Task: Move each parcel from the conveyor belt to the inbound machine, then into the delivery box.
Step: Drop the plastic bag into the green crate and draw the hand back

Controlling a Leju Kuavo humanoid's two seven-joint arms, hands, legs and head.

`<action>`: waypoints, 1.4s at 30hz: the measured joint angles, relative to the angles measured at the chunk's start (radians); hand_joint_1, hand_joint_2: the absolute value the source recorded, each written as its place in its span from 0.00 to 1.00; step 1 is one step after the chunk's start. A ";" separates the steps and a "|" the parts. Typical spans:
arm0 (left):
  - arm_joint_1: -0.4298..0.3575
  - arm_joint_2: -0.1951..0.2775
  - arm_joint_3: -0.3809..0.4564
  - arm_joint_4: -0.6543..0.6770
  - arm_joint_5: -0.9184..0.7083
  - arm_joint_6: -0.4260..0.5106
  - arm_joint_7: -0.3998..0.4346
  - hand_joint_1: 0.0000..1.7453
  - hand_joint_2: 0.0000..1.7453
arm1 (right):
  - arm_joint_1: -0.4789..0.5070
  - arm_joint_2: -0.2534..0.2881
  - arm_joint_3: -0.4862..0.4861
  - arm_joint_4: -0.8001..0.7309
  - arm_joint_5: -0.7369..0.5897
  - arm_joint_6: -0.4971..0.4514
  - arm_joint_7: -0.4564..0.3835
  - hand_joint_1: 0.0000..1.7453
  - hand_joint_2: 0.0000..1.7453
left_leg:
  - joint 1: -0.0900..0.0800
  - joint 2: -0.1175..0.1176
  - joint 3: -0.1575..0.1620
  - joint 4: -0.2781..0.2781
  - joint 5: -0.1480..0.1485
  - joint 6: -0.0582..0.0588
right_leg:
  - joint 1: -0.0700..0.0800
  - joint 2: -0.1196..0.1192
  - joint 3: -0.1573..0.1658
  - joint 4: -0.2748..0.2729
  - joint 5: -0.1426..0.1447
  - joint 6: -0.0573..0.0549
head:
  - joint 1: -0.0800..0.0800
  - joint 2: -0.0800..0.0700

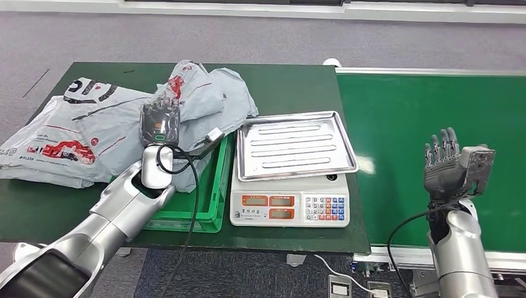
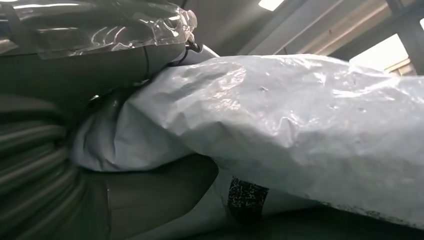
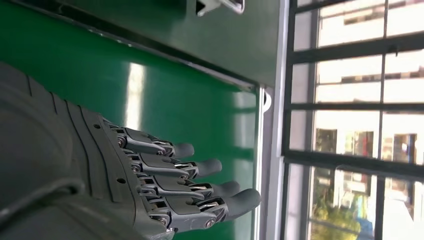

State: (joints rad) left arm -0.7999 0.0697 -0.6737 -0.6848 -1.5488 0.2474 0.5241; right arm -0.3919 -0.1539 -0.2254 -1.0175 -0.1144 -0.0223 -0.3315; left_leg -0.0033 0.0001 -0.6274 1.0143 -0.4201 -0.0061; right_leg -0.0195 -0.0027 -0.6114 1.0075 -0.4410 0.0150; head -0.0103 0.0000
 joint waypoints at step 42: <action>0.207 0.030 0.294 -0.391 0.737 -0.251 -0.696 0.00 1.00 | -0.053 -0.019 0.012 0.026 -0.026 0.049 0.011 0.00 0.00 | 0.000 -0.003 -0.001 0.000 0.000 0.000 | 0.000 -0.003 0.000 0.000 0.000 0.000 | 0.000 0.000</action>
State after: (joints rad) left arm -0.5927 0.0994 -0.3800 -1.0761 -0.8122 -0.0036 -0.1717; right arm -0.4448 -0.1724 -0.2135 -0.9913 -0.1400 0.0266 -0.3201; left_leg -0.0034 -0.0027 -0.6284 1.0146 -0.4200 -0.0065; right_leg -0.0195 -0.0058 -0.6113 1.0071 -0.4410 0.0151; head -0.0103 0.0000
